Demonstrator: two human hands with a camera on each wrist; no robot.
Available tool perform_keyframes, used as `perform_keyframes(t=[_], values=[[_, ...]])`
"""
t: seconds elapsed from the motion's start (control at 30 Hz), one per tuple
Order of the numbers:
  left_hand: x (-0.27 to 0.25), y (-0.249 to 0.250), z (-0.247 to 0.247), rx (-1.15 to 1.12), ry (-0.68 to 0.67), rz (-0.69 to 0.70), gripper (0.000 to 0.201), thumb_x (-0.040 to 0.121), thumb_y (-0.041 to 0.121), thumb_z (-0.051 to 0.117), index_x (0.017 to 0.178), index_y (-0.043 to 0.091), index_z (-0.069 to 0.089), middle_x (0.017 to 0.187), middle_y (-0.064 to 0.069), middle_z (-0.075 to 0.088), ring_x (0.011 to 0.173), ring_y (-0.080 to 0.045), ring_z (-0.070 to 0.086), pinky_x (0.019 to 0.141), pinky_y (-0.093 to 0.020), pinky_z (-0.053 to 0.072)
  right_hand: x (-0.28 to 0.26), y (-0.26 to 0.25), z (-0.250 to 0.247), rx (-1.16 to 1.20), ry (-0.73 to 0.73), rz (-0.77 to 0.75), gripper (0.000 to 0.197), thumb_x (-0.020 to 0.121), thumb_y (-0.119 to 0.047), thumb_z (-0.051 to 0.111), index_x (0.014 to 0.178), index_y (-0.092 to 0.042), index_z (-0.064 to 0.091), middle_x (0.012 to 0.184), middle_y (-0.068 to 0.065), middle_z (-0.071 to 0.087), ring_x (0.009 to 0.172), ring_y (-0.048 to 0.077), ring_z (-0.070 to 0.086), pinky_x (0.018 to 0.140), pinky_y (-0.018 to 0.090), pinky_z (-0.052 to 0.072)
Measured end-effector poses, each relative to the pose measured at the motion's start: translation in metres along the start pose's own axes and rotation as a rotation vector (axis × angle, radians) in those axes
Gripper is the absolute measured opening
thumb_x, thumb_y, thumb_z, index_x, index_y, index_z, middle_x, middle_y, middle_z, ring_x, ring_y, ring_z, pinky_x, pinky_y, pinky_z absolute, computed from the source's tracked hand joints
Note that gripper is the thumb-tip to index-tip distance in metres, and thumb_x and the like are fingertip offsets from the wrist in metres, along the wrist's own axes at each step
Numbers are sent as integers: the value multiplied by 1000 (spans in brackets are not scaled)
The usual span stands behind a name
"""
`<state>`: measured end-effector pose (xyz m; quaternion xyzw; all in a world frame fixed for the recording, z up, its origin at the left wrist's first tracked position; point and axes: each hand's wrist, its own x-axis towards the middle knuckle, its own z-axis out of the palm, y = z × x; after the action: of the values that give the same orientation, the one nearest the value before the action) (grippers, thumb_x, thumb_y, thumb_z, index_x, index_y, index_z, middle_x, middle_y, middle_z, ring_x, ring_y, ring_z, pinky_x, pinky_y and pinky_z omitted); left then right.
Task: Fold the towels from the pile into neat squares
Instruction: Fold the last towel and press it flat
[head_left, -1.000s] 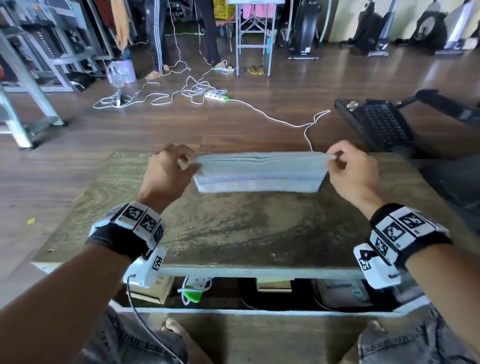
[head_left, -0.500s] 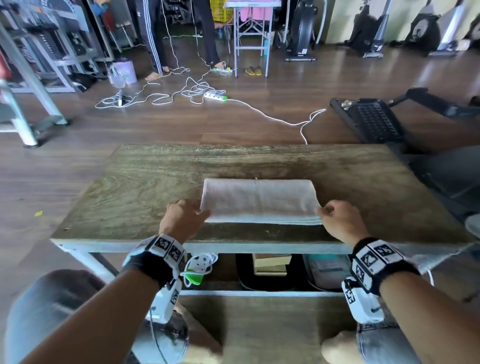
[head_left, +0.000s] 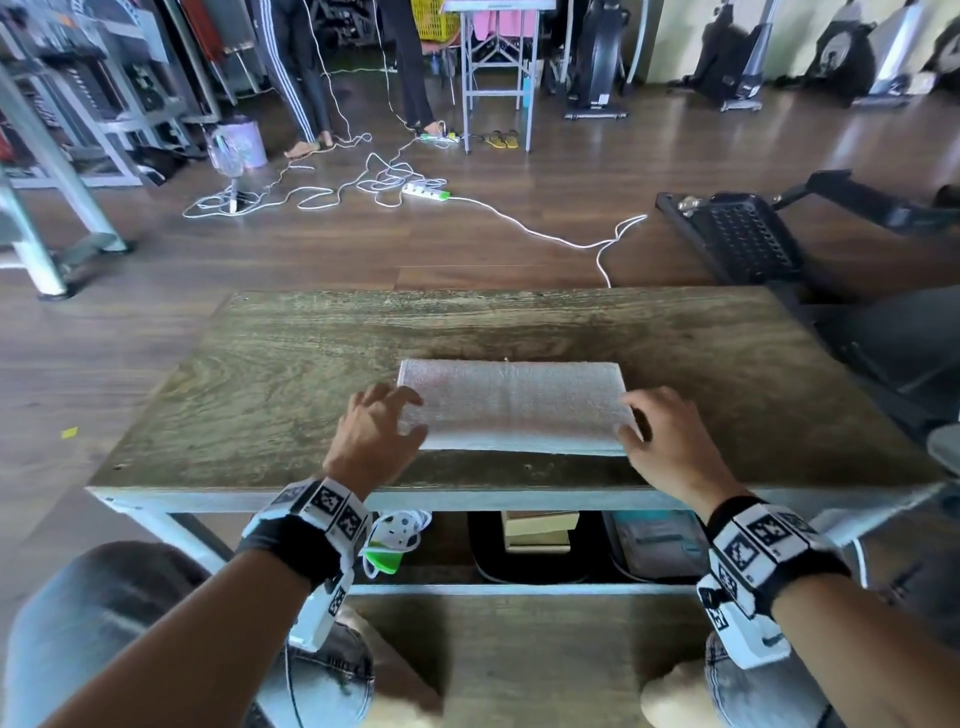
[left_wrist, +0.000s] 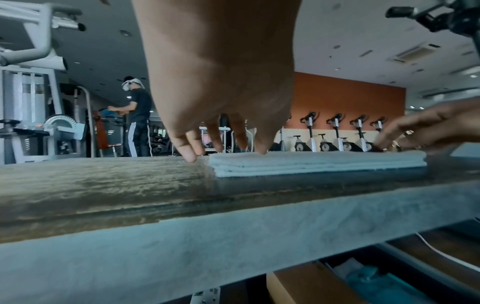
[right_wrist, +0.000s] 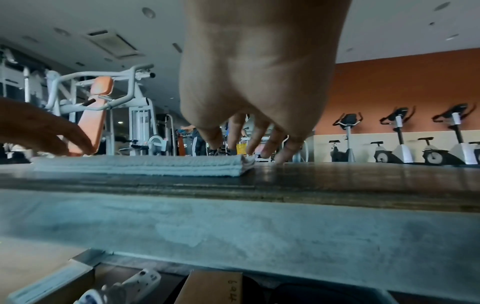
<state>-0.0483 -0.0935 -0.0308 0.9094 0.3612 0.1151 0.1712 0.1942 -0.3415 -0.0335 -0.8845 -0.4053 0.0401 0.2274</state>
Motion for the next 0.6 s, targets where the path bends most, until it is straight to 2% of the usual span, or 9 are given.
perform_keyframes(t=[0.07,0.13,0.2,0.27,0.37,0.43,0.5,0.57,0.6], values=[[-5,4,5,26,-42,73,29,92,46,57,117,32,63,131,8,55,122,-21,44,99,-42,38,-3,-4,7,-93,-100,-110,30,99,-36,53,126,-30,62,132,-10,52,123,21,42,104,43,39],[-7,6,7,74,-24,45,27,92,52,51,102,34,67,116,11,60,114,-18,48,95,-40,37,-5,-9,8,-179,-94,-105,26,99,-37,47,113,-28,67,121,-12,56,117,20,46,99,42,38],[-5,10,6,171,-1,41,34,92,56,46,88,31,68,102,10,62,106,-17,50,95,-40,35,-2,-17,6,-274,-36,-81,31,98,-37,42,93,-23,70,104,-6,60,105,23,51,95,42,38],[-1,16,9,210,39,98,34,92,54,46,88,28,68,102,6,63,105,-18,52,97,-40,36,4,-26,8,-328,18,-95,30,96,-33,44,88,-20,70,99,-2,61,100,24,54,94,42,39],[8,35,25,86,69,238,29,94,47,49,111,27,61,121,2,59,113,-19,51,96,-40,40,15,-50,24,-236,40,-229,23,96,-28,46,108,-20,64,113,-1,60,113,22,54,98,41,41],[14,51,42,29,-10,261,40,96,43,46,132,27,51,142,0,47,132,-21,41,106,-42,36,23,-66,46,-164,-96,-271,41,98,-32,41,136,-20,51,143,0,49,136,22,42,111,42,35],[15,60,59,71,-101,235,52,100,47,34,150,32,31,160,3,25,149,-21,18,118,-43,20,24,-73,68,-145,-226,-225,61,98,-44,23,156,-23,28,165,-2,23,153,18,16,123,43,19],[14,58,68,125,-156,188,58,101,55,22,155,39,10,165,8,4,152,-16,-1,123,-41,3,22,-69,82,-201,-223,-186,68,96,-52,5,160,-31,14,169,-7,7,155,15,0,125,42,7],[15,53,69,140,-165,169,59,100,58,20,155,41,5,165,9,-1,152,-14,-5,123,-40,-1,22,-66,84,-220,-202,-174,64,98,-53,6,160,-35,11,169,-9,4,155,14,-3,125,41,3]])
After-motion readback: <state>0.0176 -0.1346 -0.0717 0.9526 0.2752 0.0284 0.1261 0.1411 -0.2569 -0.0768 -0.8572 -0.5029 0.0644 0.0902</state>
